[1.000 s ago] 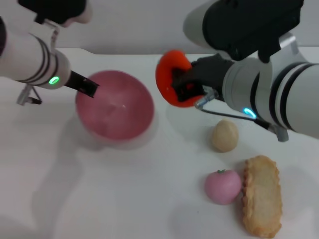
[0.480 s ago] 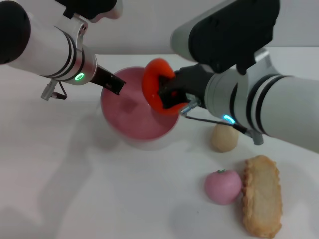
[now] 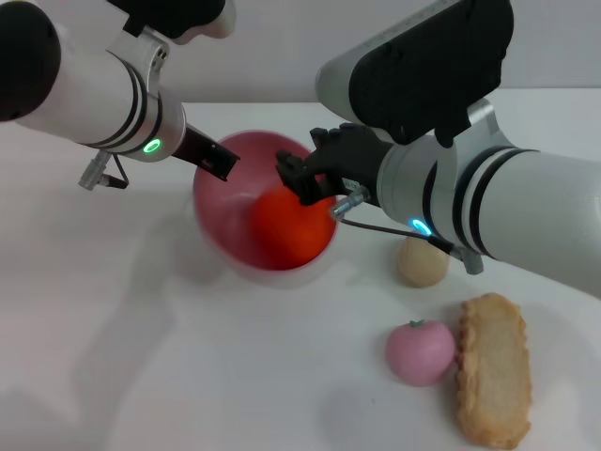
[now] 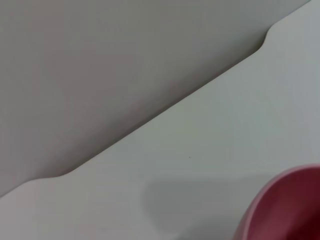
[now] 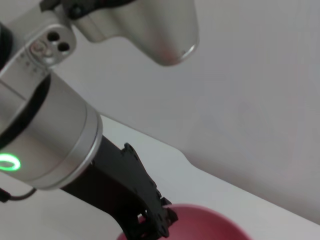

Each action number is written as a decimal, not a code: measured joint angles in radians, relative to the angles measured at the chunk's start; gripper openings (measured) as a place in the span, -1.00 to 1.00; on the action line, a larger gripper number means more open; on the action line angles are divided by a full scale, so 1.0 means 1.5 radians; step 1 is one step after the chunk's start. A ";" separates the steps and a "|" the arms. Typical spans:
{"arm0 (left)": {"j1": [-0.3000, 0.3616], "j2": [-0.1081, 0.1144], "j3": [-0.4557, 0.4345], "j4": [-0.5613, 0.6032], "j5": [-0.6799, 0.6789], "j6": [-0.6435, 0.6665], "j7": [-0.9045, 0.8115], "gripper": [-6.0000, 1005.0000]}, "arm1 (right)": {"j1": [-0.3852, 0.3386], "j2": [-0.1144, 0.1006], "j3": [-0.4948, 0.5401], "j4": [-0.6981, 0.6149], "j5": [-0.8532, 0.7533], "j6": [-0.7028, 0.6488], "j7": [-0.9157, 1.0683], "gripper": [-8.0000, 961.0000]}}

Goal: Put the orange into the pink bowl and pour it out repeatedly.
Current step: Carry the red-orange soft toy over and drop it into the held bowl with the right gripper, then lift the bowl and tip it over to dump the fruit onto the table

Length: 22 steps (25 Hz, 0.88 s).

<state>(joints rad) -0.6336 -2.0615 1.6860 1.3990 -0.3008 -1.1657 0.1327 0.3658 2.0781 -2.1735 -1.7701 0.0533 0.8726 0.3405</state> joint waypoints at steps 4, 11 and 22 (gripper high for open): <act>0.000 0.001 0.000 0.000 0.003 0.000 0.002 -0.91 | -0.004 0.000 0.002 -0.017 0.002 0.000 0.001 -0.25; 0.005 0.001 0.002 0.017 0.022 0.016 0.044 -0.91 | -0.063 0.001 0.112 -0.063 0.002 0.032 0.012 0.06; 0.063 -0.002 0.227 0.153 0.318 0.060 0.054 -0.91 | -0.135 0.002 0.220 -0.037 0.057 0.057 -0.034 0.23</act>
<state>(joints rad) -0.5387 -2.0640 2.0272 1.6278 0.1764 -1.0752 0.2136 0.1639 2.0811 -1.8436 -1.8252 0.1385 0.9573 0.2899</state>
